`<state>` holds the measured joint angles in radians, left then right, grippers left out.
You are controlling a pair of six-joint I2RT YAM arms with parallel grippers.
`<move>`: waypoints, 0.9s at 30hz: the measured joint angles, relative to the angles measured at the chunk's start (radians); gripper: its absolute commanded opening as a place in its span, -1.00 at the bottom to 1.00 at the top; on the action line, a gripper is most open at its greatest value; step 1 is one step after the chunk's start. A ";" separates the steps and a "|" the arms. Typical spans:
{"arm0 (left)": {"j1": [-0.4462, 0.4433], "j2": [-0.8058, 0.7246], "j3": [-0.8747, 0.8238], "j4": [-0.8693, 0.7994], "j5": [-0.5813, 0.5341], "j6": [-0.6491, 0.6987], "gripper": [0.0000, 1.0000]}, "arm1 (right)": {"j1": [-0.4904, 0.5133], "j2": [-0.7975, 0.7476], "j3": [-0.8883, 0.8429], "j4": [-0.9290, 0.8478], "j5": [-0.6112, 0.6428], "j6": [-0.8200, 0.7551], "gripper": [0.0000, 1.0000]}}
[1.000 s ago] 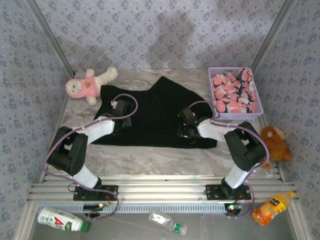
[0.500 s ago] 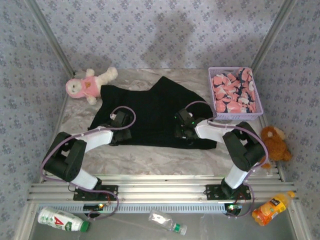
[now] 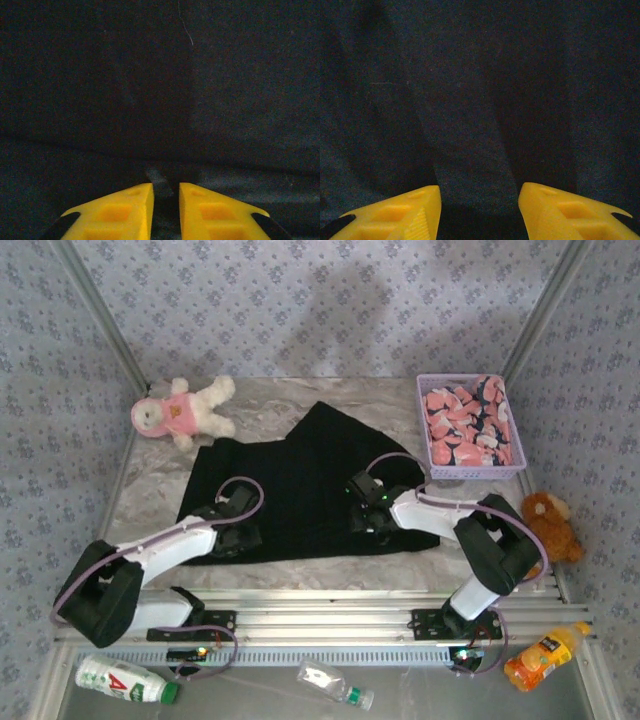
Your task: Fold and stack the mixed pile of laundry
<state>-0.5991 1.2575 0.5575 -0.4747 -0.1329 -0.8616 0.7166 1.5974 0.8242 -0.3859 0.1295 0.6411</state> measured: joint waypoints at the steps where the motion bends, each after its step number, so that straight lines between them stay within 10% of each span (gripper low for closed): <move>1: 0.000 -0.006 0.002 -0.020 0.002 -0.007 -0.43 | 0.000 -0.010 -0.002 -0.020 -0.011 0.000 0.05; 9: 0.169 0.059 0.182 -0.023 -0.051 0.050 -0.26 | -0.045 -0.044 0.066 -0.203 -0.035 -0.015 0.11; 27: 0.388 0.365 0.298 0.188 -0.082 0.126 -0.04 | -0.216 0.167 0.196 0.018 -0.009 -0.040 0.09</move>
<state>-0.2111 1.6226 0.8558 -0.2863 -0.2150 -0.7361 0.5011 1.7649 1.0206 -0.3683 0.1204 0.6006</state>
